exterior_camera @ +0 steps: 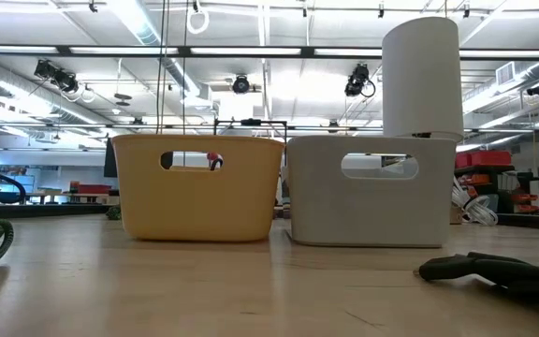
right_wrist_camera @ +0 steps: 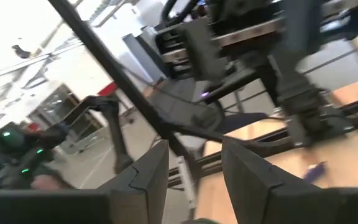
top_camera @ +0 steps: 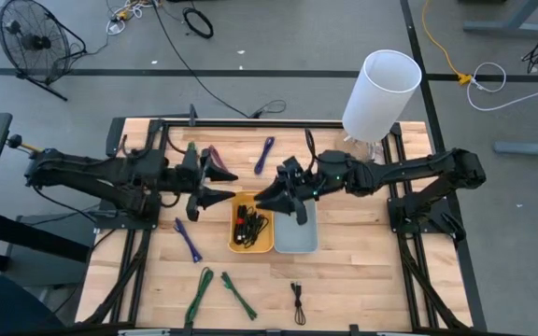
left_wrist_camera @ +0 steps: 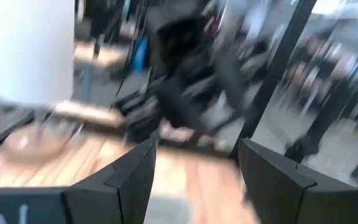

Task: Pick & Place USB Port
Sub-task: Put the black charger cable into the yellow bin

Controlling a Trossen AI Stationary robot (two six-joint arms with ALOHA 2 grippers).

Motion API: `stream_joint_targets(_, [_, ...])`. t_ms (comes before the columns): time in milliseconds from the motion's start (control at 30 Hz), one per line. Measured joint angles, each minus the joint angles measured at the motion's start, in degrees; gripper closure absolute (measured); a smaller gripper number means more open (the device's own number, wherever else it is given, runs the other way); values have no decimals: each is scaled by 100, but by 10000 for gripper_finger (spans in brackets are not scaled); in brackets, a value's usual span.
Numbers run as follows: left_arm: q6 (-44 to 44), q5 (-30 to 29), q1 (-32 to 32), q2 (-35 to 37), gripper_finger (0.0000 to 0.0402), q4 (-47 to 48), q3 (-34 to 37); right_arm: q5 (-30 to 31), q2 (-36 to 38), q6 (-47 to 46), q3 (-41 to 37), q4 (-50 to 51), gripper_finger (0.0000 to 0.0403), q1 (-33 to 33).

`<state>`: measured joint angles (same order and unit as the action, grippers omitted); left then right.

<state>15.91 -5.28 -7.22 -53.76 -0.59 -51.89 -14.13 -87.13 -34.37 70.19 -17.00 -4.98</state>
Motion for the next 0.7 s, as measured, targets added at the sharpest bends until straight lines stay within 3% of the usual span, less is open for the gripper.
stream_joint_targets(167, [-69, -54, 0, -103, 166, 1304, -645, -13, 2, -650, 2, -107, 254, -362])
stream_joint_targets(400, [-357, -112, 4, -59, 166, 1342, -929, 12, 2, -1939, 2, 829, 254, -1232])
stream_joint_targets(700, [-370, -113, 4, -57, 166, 1356, -940, 973, 2, -4402, 2, 2294, 254, -2415])
